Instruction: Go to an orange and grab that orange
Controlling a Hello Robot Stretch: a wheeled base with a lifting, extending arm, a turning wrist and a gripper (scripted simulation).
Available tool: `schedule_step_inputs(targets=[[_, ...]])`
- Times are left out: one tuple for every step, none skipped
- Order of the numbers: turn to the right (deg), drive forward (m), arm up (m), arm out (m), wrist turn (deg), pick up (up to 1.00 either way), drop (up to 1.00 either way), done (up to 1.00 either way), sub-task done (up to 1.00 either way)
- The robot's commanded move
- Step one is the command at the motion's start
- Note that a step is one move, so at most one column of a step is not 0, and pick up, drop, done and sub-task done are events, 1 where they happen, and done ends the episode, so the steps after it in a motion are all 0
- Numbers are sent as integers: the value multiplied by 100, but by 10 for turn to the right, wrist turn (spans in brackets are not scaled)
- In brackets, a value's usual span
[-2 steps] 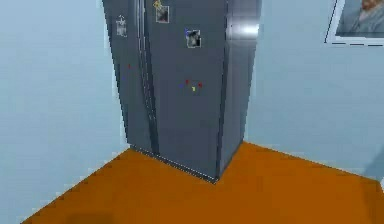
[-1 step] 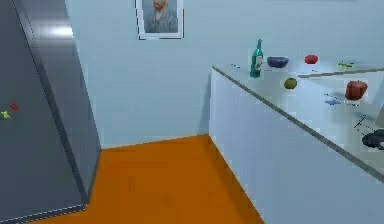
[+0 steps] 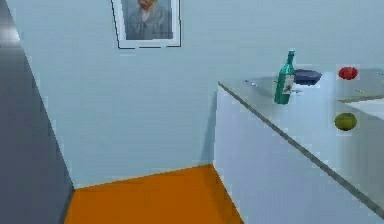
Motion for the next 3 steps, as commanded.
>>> schedule_step_inputs(targets=[[-450,0,0,0,0,0,0,0,0],[-30,0,0,0,0,0,0,0,0],[-450,0,0,0,0,0,0,0,0]])
